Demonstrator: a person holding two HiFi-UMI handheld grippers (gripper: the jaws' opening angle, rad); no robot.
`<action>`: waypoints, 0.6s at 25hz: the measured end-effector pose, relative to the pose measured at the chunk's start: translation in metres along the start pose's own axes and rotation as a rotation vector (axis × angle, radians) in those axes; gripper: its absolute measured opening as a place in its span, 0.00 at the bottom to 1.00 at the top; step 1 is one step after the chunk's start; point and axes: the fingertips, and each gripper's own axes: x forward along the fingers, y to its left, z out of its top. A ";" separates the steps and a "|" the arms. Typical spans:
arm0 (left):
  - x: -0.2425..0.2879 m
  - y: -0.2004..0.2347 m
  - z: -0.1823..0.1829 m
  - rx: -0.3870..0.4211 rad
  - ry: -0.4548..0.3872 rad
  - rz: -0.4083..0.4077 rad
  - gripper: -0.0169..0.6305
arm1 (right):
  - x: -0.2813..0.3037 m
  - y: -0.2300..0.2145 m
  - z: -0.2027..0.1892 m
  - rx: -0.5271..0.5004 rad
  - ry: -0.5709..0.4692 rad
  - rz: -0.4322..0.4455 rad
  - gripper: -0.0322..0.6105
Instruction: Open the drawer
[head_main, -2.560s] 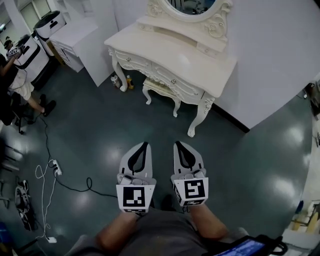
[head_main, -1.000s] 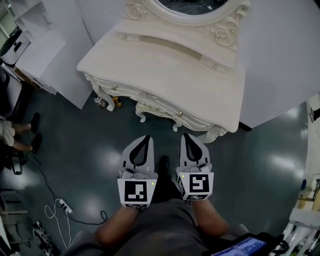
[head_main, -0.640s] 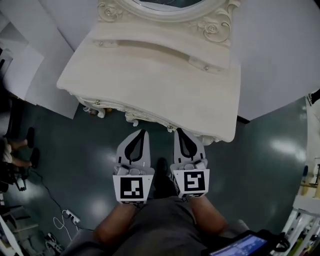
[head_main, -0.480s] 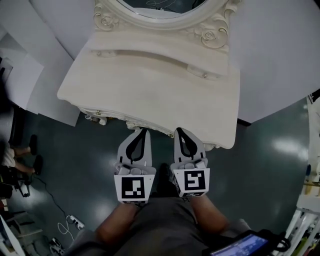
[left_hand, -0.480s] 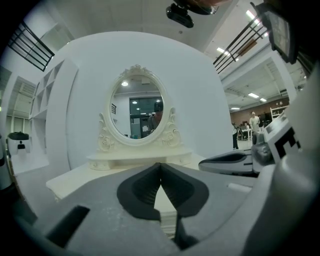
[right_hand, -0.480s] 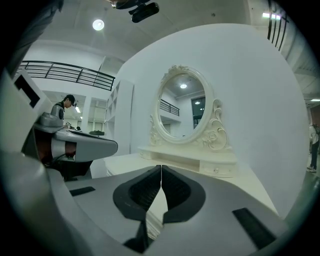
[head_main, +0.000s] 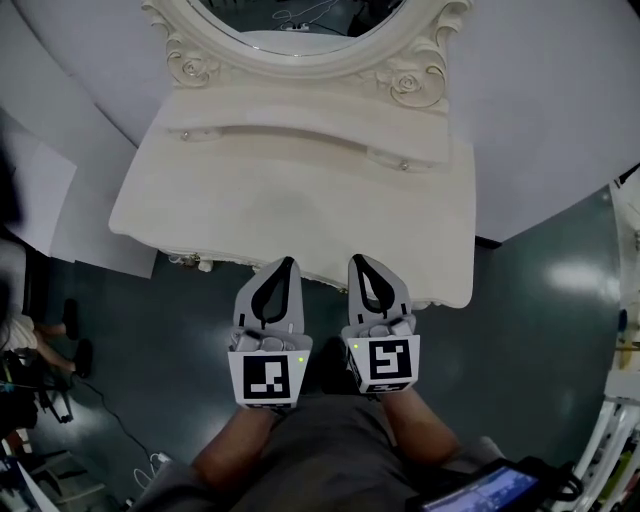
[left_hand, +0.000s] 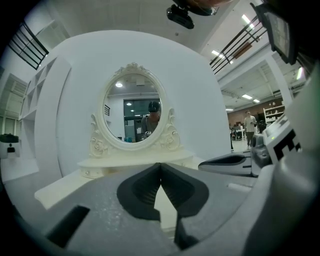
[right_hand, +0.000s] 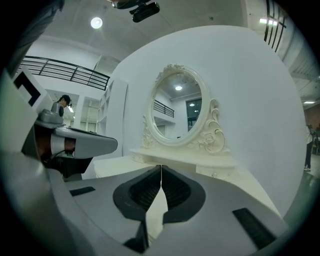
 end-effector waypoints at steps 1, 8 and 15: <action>0.001 0.001 -0.003 0.003 0.004 -0.015 0.05 | 0.001 0.001 -0.004 -0.001 0.011 -0.008 0.07; -0.002 0.006 -0.030 0.000 0.039 -0.119 0.05 | -0.001 0.014 -0.031 0.027 0.074 -0.096 0.07; -0.018 -0.002 -0.072 0.050 0.072 -0.213 0.05 | -0.017 0.035 -0.089 0.047 0.164 -0.147 0.07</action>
